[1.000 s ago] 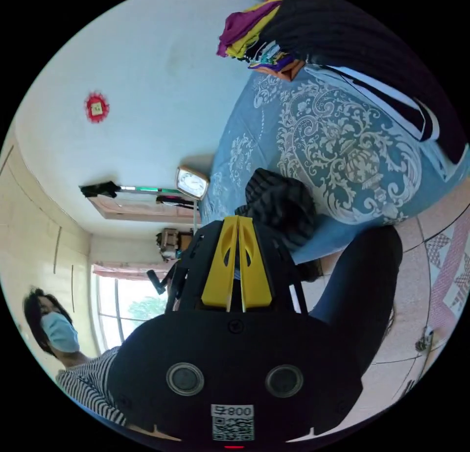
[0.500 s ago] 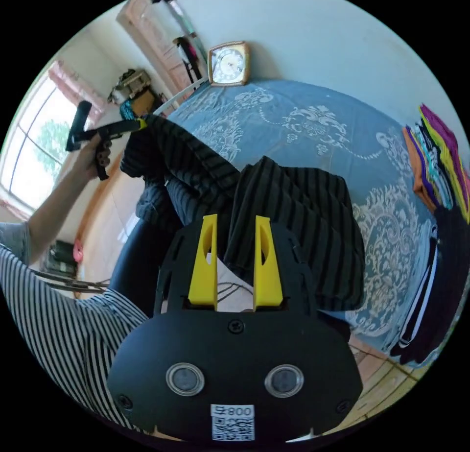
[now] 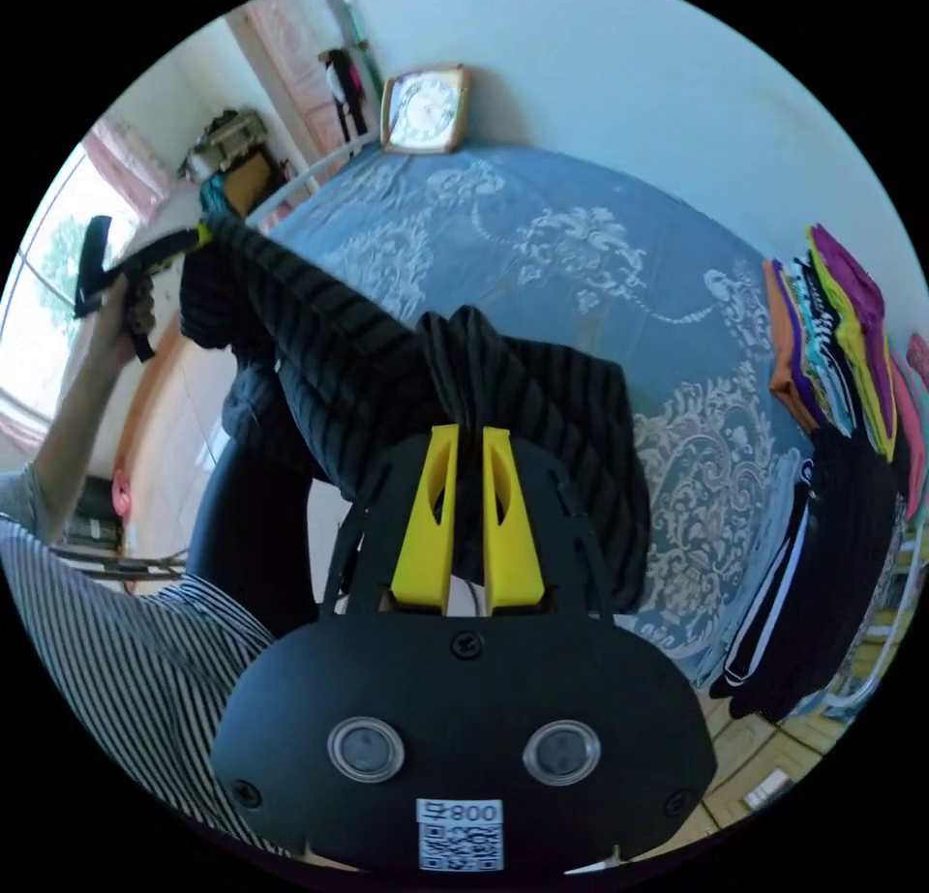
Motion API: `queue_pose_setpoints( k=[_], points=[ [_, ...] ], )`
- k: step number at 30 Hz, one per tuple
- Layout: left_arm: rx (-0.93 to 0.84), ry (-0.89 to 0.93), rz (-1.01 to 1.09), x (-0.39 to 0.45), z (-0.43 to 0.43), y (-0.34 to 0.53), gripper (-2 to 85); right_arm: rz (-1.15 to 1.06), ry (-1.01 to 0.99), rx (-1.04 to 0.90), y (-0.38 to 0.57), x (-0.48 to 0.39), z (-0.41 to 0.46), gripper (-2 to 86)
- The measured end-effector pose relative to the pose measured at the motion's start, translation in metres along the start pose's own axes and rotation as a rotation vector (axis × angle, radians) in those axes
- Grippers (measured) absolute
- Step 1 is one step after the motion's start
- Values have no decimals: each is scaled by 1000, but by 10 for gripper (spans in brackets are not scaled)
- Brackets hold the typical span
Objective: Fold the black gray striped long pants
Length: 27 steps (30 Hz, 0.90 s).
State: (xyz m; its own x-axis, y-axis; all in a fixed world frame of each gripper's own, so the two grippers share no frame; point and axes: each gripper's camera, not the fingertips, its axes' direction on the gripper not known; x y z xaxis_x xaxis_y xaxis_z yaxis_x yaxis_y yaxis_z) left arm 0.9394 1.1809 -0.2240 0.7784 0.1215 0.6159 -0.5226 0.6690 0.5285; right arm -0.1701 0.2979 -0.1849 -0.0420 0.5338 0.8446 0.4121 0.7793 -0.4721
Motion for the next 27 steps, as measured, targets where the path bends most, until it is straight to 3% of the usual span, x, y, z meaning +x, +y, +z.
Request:
queue_pose_setpoints(
  k=[10, 13, 16, 20, 23, 27],
  points=[
    [331, -23, 69, 26, -92, 7, 19, 192, -35, 441, 39, 75, -210, 14],
    [354, -81, 62, 16, -105, -21, 22, 251, -76, 556, 44, 98, -248, 5],
    [377, -97, -73, -19, -93, -64, 26, 371, -119, 669, 39, 135, -265, 2],
    [245, -218, -263, -72, -20, -92, 32, 569, 14, 498, 6, 191, -231, 4],
    [53, -291, -368, -100, 65, -52, 25, 512, -110, 425, -2, 179, -190, 11],
    [28, -21, -419, -116, 143, 49, 35, 357, -64, 151, -18, 119, -111, 49]
  ],
)
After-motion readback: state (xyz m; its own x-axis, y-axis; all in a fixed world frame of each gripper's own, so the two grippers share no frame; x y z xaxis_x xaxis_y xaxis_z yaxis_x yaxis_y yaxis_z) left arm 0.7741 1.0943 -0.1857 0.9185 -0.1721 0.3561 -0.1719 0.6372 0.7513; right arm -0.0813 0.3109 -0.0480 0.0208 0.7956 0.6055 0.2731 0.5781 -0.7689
